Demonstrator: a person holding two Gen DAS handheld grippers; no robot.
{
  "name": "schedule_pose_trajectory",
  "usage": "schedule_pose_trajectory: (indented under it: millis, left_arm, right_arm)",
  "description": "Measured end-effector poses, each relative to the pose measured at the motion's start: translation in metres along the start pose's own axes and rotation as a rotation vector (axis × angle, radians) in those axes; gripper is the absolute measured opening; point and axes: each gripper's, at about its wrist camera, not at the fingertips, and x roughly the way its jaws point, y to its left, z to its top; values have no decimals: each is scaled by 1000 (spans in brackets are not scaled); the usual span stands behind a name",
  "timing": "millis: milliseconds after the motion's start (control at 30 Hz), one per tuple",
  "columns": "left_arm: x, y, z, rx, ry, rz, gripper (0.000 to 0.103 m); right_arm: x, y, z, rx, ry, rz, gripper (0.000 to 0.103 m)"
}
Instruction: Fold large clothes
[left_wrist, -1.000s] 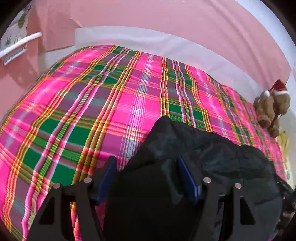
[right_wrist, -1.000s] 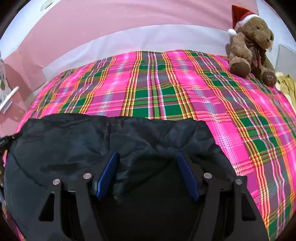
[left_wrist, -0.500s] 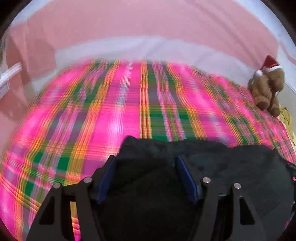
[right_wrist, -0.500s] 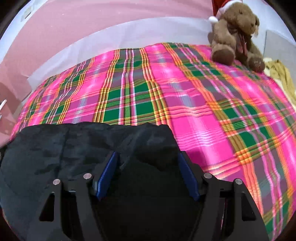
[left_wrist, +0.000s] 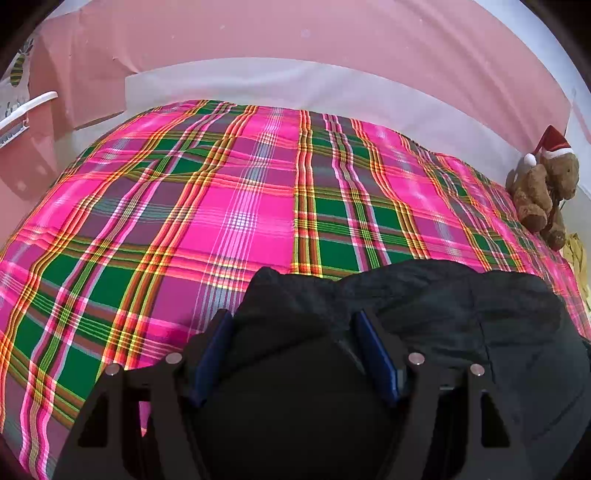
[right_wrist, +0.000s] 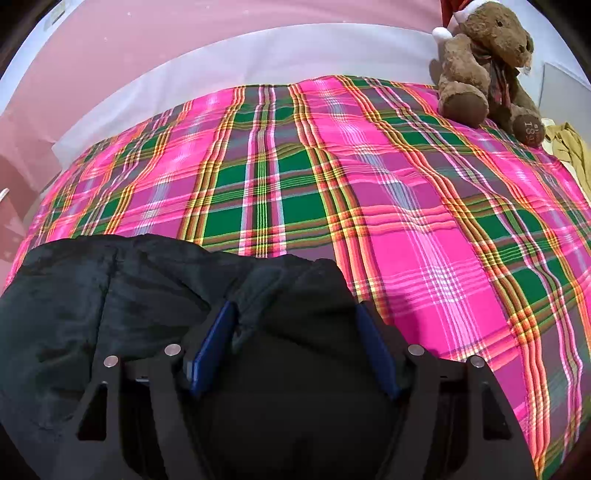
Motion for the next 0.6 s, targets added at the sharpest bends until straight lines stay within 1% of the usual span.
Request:
schedule_pose_trajectory:
  millis: [67, 100, 167, 233, 300, 367, 467, 533, 600]
  left_arm:
    - [-9, -3, 7, 14, 18, 17, 70]
    - [-18, -4, 11, 19, 10, 17, 70]
    - [-40, -4, 18, 22, -27, 7, 70]
    - [-62, -6, 26, 7, -68, -6, 70]
    - [-83, -16, 32, 2, -110, -43, 68]
    - [-92, -38, 34, 34, -115, -89, 69]
    - [-84, -91, 25, 155, -70, -173, 69]
    - [-63, -119, 17, 221, -11, -189, 69]
    - [-31, -135, 4, 248, 77, -188, 69]
  right_arm:
    - [-17, 1, 5, -9, -1, -28, 68]
    - [-34, 2, 7, -20, -32, -33, 68]
    - [-59, 5, 11, -29, -77, -30, 68]
    - [-83, 12, 13, -47, -118, -5, 68]
    - [-98, 17, 11, -67, -139, 10, 68]
    - [-101, 19, 7, -64, -132, 20, 68]
    - [-86, 15, -4, -64, -87, 0, 68]
    - [-72, 10, -10, -57, -44, -16, 68]
    - [-58, 4, -15, -49, -25, -11, 68]
